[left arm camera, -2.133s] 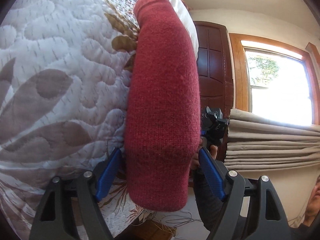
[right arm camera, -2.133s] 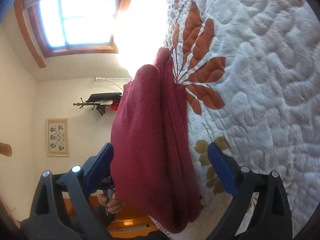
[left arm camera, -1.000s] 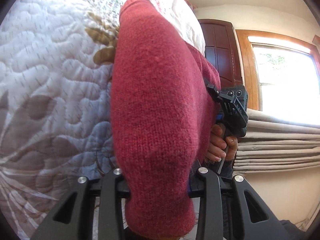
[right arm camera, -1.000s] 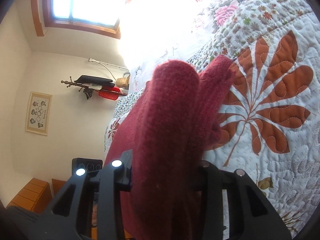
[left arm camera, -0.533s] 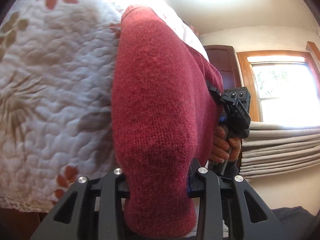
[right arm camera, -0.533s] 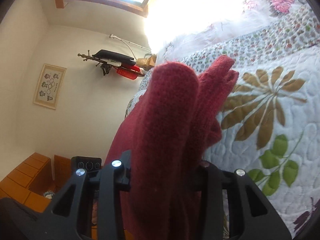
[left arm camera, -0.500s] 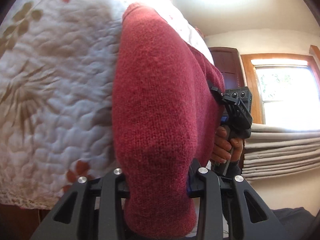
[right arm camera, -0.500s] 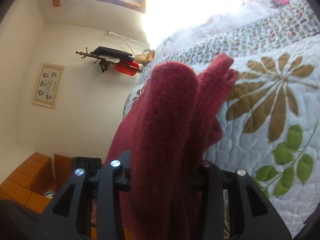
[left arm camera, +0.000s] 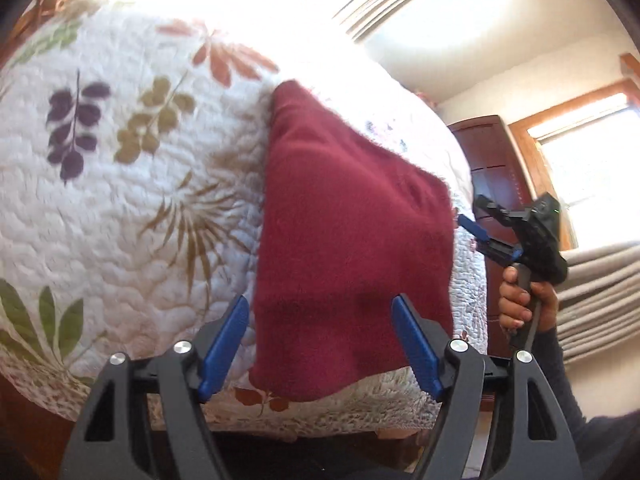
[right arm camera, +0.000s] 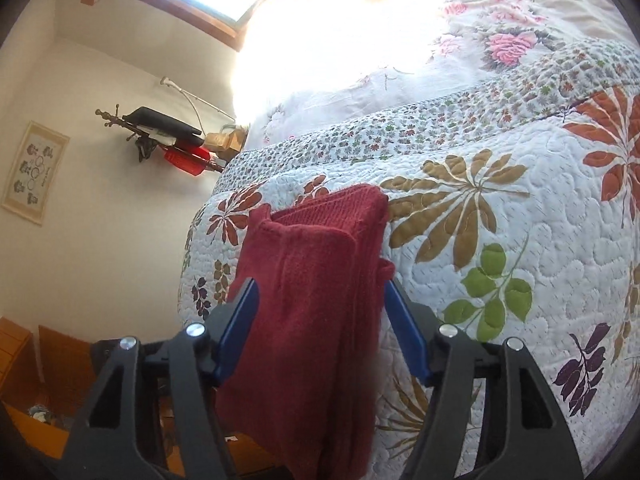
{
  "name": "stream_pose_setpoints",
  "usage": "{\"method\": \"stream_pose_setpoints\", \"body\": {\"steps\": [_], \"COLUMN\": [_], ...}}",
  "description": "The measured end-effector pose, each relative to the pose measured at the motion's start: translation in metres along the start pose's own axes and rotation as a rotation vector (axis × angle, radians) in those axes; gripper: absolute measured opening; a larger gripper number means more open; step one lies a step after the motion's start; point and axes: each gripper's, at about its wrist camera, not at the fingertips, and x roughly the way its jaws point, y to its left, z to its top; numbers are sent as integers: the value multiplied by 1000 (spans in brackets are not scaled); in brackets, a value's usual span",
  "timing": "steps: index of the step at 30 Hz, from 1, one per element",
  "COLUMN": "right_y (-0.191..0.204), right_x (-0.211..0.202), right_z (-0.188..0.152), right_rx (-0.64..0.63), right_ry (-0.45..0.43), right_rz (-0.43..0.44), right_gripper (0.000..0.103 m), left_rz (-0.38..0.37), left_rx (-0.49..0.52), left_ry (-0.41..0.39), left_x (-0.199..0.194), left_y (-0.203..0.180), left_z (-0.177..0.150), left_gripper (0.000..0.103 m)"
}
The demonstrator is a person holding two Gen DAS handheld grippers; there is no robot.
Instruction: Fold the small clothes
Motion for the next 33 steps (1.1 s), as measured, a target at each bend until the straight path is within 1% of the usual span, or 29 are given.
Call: {"method": "stream_pose_setpoints", "body": {"steps": [2, 3, 4, 5, 7, 9, 10, 12, 13, 14, 15, 16, 18, 20, 21, 24, 25, 26, 27, 28, 29, 30, 31, 32, 33], "right_y": [3, -5, -6, -6, 10, 16, 10, -14, -21, -21, -19, -15, -2, 14, 22, 32, 28, 22, 15, 8, -1, -7, -6, 2, 13], "right_x": [18, 24, 31, 34, 29, 29, 37, 62, 67, 66, 60, 51, 26, 10, 8, 26, 35, 45, 54, 62, 66, 65, 59, 52, 42], "right_z": [4, 8, 7, 9, 15, 18, 20, 21, 18, 17, 17, 17, 18, 15, 11, -3, -8, -11, -15, -18, -20, -19, -18, -18, -20], "right_rx": [0, 5, 1, -20, -65, -98, -73, -14, -5, -13, -13, -4, -15, -33, -47, -87, -82, -77, -83, -109, -105, -69, -51, -75, -108], "right_ry": [28, 46, 60, 53, 7, -26, -11, 72, 87, 81, 70, 50, -12, -40, -28, 56, 87, 118, 137, 146, 152, 153, 147, 132, 120], "right_rz": [-30, -44, -62, -92, -87, -120, -146, -192, -202, -202, -187, -172, -167, -97, -64, -21, -23, -42, -87, -143, -164, -149, -139, -144, -142], "right_gripper": [61, 45, 9, 9, 8, 8, 8, 9, 11, 11, 14, 22, 24, 24, 24, 24, 24, 22, 13, 0, 0, 0, 0, 0, 6], "left_rz": [-82, -117, -136, -150, -190, -186, -179, -184, -198, -213, -233, -262, -315, -355, -367, -355, -323, -314, -314, -308, -302, -293, -278, -271, -289], "left_rx": [62, 84, 94, 95, 96, 79, 51, 18, 20, 32, 43, 47, 40, 30, 20, -51, -68, -72, -67, -55, -43, -40, -42, -39, -20], "left_ry": [-17, -8, 9, 31, 75, 131, 169, 183, 181, 164, 136, 107, 54, 25, 29, 118, 147, 171, 187, 193, 197, 201, 202, 194, 176], "left_x": [-9, -5, 9, 17, 34, 54, 63, 65, 62, 54, 44, 33, 26, 34, 44, 90, 105, 116, 125, 132, 136, 138, 136, 128, 117], "left_y": [-11, -17, -30, -32, -30, -22, -13, -5, -8, -12, -15, -16, -18, -14, -9, 14, 21, 26, 28, 29, 30, 29, 26, 21, 14], "left_z": [1, 1, 5, 6, 1, -4, -8, -12, -8, -2, 6, 15, 44, 76, 90, 118, 121, 121, 121, 121, 120, 119, 121, 122, 122], "left_gripper": [74, 75, 75, 75, 75, 75, 74, 74, 74, 74, 75, 75, 78, 79, 79, 78, 77, 77, 77, 77, 77, 77, 77, 77, 77]}}
